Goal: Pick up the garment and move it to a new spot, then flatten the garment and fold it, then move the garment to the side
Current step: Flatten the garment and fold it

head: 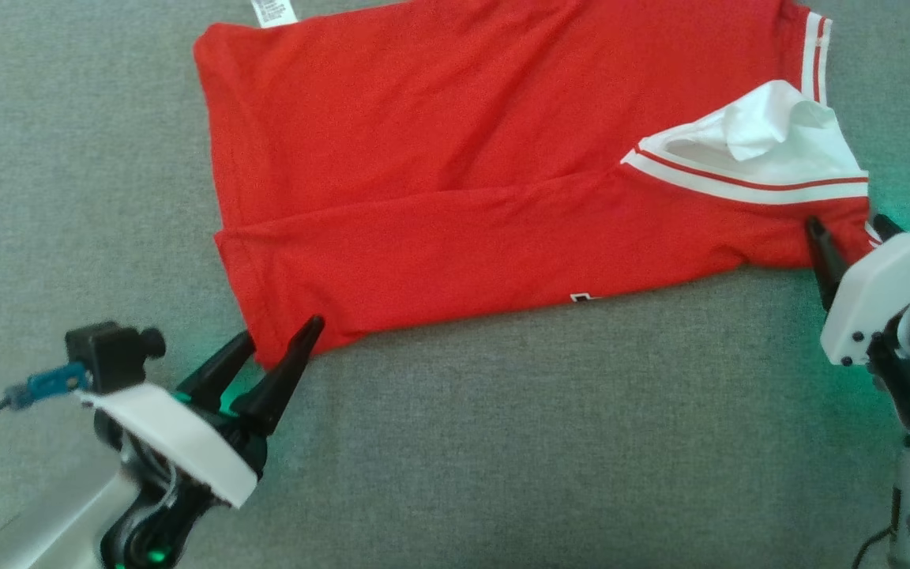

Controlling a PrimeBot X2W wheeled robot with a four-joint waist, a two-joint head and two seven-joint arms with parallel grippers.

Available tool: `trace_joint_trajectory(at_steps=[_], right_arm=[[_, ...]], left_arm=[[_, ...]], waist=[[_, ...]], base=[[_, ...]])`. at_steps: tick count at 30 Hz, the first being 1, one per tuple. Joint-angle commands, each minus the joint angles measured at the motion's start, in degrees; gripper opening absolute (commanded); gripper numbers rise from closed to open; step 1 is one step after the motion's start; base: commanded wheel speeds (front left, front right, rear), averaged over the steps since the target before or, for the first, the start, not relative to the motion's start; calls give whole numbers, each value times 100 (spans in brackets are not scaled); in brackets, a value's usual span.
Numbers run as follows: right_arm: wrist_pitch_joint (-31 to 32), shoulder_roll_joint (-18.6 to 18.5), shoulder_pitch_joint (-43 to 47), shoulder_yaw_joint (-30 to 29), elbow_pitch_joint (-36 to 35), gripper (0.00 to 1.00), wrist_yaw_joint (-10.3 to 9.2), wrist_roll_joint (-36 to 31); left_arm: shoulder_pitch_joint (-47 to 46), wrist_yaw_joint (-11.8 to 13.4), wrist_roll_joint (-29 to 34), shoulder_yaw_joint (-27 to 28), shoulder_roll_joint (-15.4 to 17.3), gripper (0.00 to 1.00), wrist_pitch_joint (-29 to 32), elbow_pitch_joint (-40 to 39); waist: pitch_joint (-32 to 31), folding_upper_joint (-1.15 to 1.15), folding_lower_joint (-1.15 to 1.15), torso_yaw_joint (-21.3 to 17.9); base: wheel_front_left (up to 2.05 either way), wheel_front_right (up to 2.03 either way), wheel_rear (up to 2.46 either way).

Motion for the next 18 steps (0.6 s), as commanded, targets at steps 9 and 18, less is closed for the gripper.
trace_joint_trajectory(at_steps=[9, 18], right_arm=[[339, -191, -160, 553, 149, 2, 43, 343], [737, -724, 171, 399, 64, 0, 43, 1184]], left_arm=[[-431, -258, -90, -145, 10, 0, 446, 257], [-154, -376, -532, -232, 882, 0, 849, -144]], waist=[[-22, 0, 0, -40], [-675, 0, 0, -69]], base=[[0, 0, 0], [0, 0, 0]])
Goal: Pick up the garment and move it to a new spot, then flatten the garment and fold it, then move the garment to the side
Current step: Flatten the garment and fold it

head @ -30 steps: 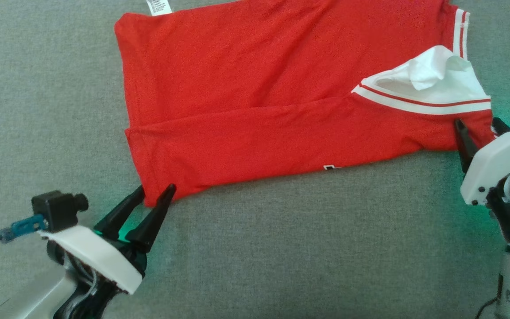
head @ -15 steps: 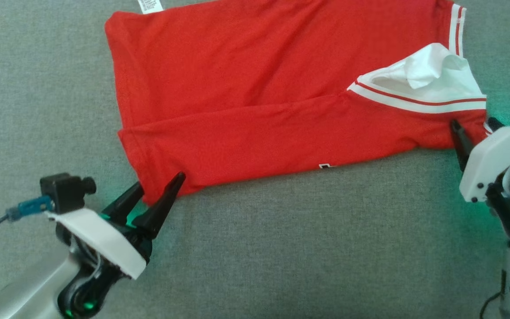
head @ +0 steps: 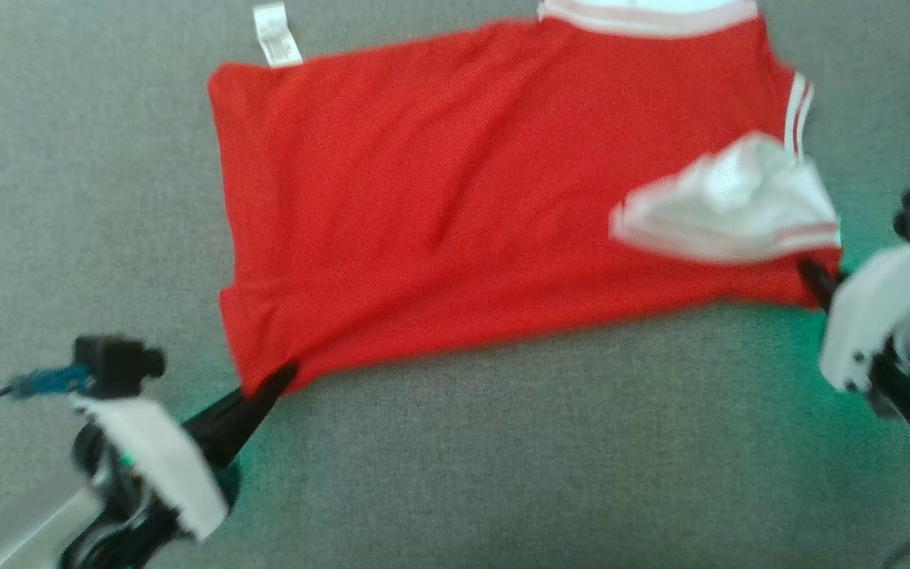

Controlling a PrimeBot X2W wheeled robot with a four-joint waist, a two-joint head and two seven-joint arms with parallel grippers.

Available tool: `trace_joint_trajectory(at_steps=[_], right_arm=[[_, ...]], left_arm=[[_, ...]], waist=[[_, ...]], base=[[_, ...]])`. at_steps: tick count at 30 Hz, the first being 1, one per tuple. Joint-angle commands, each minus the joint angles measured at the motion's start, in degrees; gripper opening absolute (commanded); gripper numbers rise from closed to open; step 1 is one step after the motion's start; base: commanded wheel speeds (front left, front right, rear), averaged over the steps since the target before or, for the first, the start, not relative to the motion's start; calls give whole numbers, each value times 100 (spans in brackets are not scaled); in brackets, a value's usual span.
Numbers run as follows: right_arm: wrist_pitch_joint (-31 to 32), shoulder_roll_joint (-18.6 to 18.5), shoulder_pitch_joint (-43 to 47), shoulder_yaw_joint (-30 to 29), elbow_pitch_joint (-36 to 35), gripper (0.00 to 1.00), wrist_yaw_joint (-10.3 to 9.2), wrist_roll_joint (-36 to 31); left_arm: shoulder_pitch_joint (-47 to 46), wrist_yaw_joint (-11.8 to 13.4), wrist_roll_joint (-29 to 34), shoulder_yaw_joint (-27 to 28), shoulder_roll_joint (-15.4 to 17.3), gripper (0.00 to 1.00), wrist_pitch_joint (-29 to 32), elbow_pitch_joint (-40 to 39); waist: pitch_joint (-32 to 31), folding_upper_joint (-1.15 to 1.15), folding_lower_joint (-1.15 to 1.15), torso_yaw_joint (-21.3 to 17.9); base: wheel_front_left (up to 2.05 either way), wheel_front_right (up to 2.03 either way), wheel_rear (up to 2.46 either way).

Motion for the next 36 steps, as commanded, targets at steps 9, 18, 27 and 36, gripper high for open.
trace_joint_trajectory(at_steps=[9, 18, 27, 36], right_arm=[[956, -560, 1246, -311, -1146, 0, 43, 845], [688, -367, 1875, -200, -1395, 100, 43, 804], [568, -792, 1015, -212, -2302, 100, 43, 1035], [187, -454, -1966, 687, -620, 100, 43, -14]], left_arm=[[872, -22, -561, 195, 1380, 0, -25, -1128], [1150, 289, -332, 47, 1057, 100, -386, -1105], [736, 741, -66, 695, 1427, 100, -892, -1145], [-1231, 585, 512, 812, 381, 100, -454, 2]], waist=[[-373, 0, 0, -28], [-293, 0, 0, -44], [-122, 0, 0, -74], [768, 0, 0, 264]], base=[[0, 0, 0], [0, 0, 0], [0, 0, 0], [0, 0, 0]])
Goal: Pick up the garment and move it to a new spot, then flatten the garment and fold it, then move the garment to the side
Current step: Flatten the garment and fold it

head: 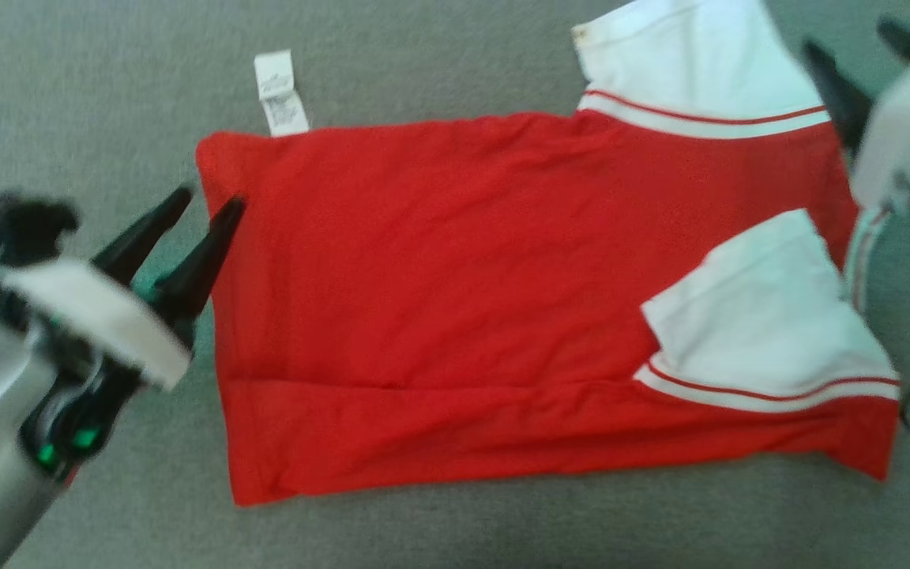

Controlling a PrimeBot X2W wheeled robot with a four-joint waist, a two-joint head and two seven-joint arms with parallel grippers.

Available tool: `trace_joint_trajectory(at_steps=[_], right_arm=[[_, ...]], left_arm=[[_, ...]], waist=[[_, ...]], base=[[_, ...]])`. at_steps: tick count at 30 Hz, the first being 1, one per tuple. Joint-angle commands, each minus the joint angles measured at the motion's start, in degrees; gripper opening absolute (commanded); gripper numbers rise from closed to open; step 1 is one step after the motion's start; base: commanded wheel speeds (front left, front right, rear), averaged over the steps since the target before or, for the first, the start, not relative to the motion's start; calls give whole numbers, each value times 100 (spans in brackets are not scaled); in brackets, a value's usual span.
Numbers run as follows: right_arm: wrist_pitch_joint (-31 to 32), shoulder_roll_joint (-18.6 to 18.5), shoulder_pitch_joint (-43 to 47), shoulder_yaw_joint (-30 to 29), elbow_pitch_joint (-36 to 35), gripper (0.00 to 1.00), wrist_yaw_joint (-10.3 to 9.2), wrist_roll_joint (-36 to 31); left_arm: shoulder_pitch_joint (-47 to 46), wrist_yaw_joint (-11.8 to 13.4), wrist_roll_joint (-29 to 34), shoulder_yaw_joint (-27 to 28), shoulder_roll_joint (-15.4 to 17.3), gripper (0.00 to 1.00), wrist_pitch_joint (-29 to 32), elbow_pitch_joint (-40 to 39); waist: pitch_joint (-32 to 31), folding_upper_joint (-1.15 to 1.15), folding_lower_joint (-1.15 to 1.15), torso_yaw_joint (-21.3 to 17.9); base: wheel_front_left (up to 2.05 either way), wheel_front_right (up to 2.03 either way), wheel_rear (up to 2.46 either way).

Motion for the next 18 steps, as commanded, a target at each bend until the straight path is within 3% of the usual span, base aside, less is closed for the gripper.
trace_joint_trajectory(at_steps=[1, 4, 8, 12, 18], right_arm=[[-147, 35, -415, 220, 286, 100, 39, -225], [-440, 146, -986, 254, 1177, 100, 39, -507], [-719, 206, -1472, 271, 2081, 100, 39, -702], [-912, 213, -1728, 279, 2646, 100, 39, -808], [-1034, 186, -1916, 320, 3016, 100, 39, -827]], left_arm=[[-479, -187, 101, 172, -4, 100, 118, 243], [-939, -472, 84, 72, -416, 100, 244, 866], [-1317, -644, 33, -92, -698, 100, 398, 1425], [-1474, -684, -147, -309, -784, 100, 563, 1501], [-1603, -688, -402, -518, -666, 100, 607, 1268]], waist=[[373, 0, -2, 281], [491, 0, -2, 442], [611, 0, -2, 564], [617, 0, -2, 604], [626, 0, -2, 619]], base=[[0, 0, 0], [0, 0, 0], [0, 0, 0], [0, 0, 0], [0, 0, 0]])
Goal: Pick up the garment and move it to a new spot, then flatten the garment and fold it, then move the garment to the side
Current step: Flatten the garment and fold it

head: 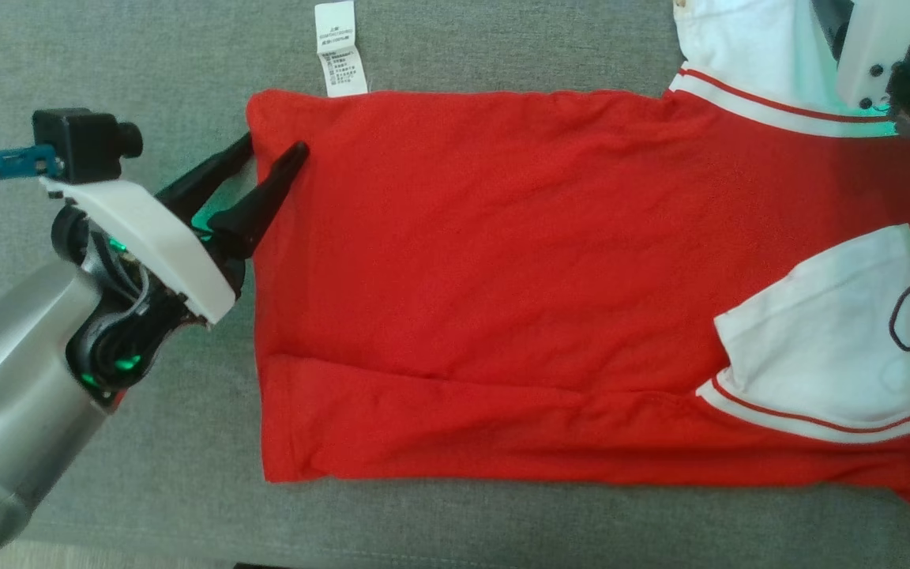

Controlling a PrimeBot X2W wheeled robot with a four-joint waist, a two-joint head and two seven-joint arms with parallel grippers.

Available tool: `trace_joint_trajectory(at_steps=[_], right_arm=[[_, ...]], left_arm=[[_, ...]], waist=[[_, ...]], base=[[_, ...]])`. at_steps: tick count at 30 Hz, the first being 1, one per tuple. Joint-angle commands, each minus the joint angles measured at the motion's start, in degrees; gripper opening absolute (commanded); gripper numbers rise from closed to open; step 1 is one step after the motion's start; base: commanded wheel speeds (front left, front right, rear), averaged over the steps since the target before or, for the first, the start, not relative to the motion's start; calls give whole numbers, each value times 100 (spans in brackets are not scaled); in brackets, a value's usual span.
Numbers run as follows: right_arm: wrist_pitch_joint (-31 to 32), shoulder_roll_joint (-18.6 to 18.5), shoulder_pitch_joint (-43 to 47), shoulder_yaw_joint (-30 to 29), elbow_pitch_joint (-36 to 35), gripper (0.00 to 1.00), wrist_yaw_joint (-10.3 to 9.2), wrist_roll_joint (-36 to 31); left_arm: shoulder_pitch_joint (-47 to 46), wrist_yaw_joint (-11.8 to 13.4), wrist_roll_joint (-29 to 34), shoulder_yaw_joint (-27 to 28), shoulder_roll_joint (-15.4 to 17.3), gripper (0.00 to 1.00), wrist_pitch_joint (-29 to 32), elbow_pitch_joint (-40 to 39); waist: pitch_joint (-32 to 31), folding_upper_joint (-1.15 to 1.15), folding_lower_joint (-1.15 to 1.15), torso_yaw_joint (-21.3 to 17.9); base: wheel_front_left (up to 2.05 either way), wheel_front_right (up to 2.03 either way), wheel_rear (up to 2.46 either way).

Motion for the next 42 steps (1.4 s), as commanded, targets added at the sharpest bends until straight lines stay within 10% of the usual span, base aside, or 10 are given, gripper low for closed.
trace_joint_trajectory(at_steps=[1, 22, 23, 24, 26, 42], right_arm=[[-30, 26, -77, 96, -99, 100, 39, -27], [16, 316, -322, 371, 408, 100, 39, 23], [27, 325, -322, 407, 415, 79, 39, 95], [25, 332, -319, 450, 419, 0, 39, 177], [-23, 310, -307, 551, 409, 0, 39, 317], [-1291, 150, -208, 136, 206, 0, 39, 847]], left_arm=[[-145, 5, -52, 133, 314, 100, 47, -109], [-681, 4, -290, -588, 526, 100, -75, 147], [-681, 4, -332, -643, 529, 100, -38, 101], [-684, 4, -354, -694, 539, 75, -24, 52], [-695, 4, -358, -790, 570, 0, -35, -8], [-555, 4, -756, -794, 950, 0, -1123, -465]], waist=[[4, 0, 0, -6], [91, 0, 0, -140], [83, 0, 0, -147], [69, 0, 0, -153], [34, 0, 0, -163], [-565, 0, 0, -372]], base=[[0, 0, 0], [0, 0, 0], [0, 0, 0], [0, 0, 0], [0, 0, 0], [0, 0, 0]])
